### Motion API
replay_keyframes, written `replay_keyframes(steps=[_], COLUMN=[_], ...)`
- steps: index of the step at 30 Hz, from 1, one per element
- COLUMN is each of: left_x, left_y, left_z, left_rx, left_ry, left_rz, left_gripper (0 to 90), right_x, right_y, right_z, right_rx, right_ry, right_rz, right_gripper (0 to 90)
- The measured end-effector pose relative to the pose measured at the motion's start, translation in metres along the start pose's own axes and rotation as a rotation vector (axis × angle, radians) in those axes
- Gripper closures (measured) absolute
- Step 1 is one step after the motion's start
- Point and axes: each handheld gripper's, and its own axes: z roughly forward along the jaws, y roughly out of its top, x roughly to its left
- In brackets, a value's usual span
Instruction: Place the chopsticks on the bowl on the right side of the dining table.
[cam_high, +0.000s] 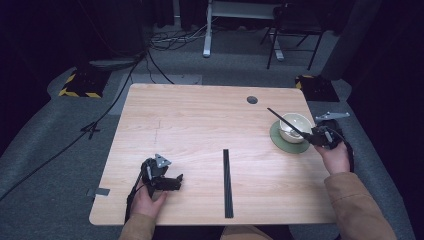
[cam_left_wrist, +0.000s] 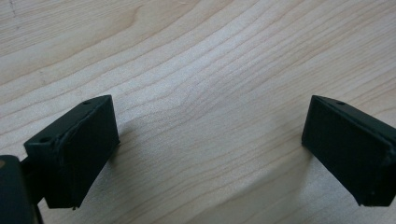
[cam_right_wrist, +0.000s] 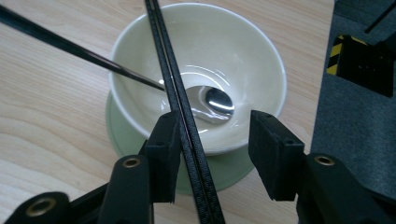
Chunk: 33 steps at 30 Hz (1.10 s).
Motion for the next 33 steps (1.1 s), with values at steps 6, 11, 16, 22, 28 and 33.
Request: replay_keyframes(steps=[6,11,16,22,28,33], left_x=[0.000,0.000,0.000,0.000,0.000,0.000], left_y=[0.000,0.000,0.000,0.000,0.000,0.000], left_z=[0.000,0.000,0.000,0.000,0.000,0.000], left_rx=[0.000,-0.004,-0.005,-0.004,-0.004,-0.004], left_ry=[0.000,0.001,0.002,0.001,0.001,0.000], left_rz=[0.000,-0.001,0.000,0.000,0.000,0.000], left_gripper=[4.1,4.1,4.1,4.1,4.1,4.1], right_x=[-0.008,-0.007,-0.006,-0.009,-0.005,0.000], right_y=[0.003,0.012,0.031,0.049,0.056,0.056], right_z=[0.006,0.008,0.011,0.029,0.049,0.053], right_rx=[0.009,-0.012,-0.048,-0.039,-0.007,0.012], right_ry=[-0.030,-0.029,-0.029,-0.024,-0.021,0.005], right_rz=[0.014,0.022,0.051,0.119,0.122,0.114], right_gripper=[55.9,56.2,54.7,53.2,52.7,52.4])
